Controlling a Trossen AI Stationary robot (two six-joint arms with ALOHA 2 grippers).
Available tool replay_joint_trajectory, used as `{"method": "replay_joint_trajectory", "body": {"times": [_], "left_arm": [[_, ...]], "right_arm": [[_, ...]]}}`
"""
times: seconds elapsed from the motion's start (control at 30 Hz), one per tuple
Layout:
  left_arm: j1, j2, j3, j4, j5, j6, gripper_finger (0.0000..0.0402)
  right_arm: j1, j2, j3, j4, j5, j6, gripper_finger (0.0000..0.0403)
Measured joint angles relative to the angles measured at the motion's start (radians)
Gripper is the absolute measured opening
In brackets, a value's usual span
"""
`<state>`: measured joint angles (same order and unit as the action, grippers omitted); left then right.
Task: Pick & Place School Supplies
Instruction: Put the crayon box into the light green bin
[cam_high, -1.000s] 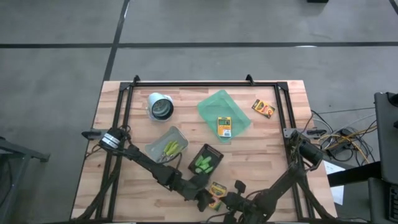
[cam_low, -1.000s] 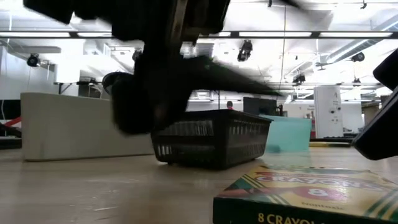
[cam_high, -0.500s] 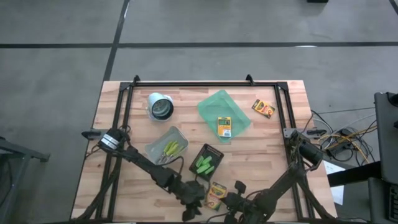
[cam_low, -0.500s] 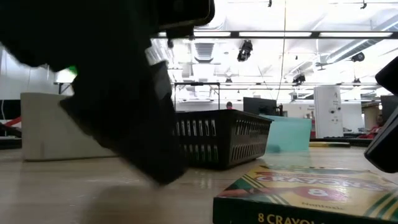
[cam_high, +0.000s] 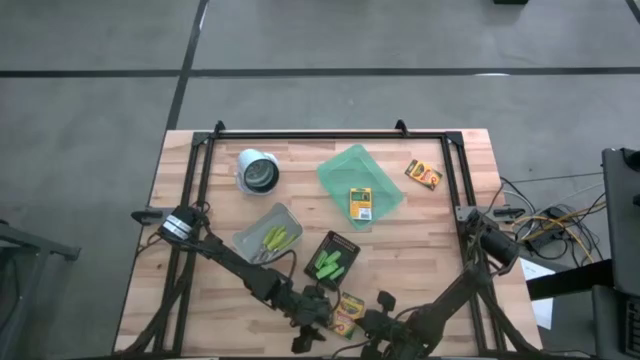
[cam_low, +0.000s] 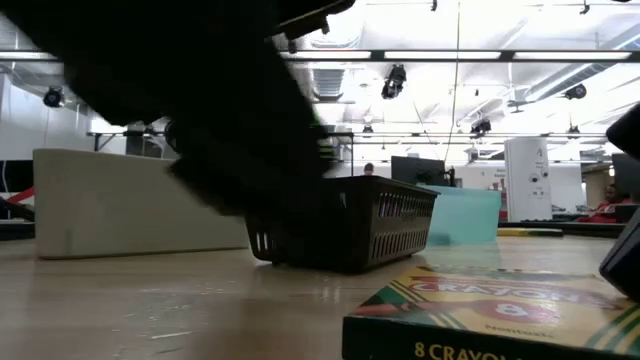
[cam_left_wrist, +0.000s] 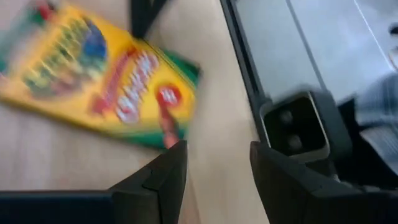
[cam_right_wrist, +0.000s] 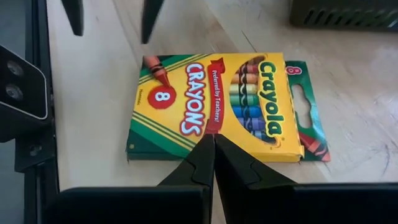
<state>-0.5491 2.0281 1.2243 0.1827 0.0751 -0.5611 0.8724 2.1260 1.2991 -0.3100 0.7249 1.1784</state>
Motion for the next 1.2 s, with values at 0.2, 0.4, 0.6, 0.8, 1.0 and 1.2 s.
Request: {"method": "replay_joint_trajectory", "body": {"times": [0.2,0.4,0.6,0.8,1.0,1.2], "left_arm": [[0.000,0.000,0.000,0.135,-0.123,0.015,0.0181],[0.000,-0.002,-0.002,0.194,-0.162,0.027,0.0181],[0.000,-0.002,-0.002,0.339,-0.256,0.080,0.0181],[0.002,0.002,-0.013,0.353,-0.294,0.097,0.0181],[0.006,0.004,-0.077,0.451,-0.311,0.088,0.0181],[0.008,0.008,-0.120,0.507,-0.329,0.032,0.0181]], "right_arm": [[0.001,0.013,0.001,0.003,-0.010,0.048,0.0008],[0.001,0.013,0.000,0.002,-0.013,0.045,0.0008],[0.000,0.014,0.000,0.002,-0.014,0.043,0.0008],[0.000,0.014,0.000,0.002,-0.014,0.041,0.0008],[0.000,0.014,0.000,0.002,-0.015,0.041,0.0008],[0.000,0.015,-0.001,0.001,-0.015,0.041,0.0008]]}}
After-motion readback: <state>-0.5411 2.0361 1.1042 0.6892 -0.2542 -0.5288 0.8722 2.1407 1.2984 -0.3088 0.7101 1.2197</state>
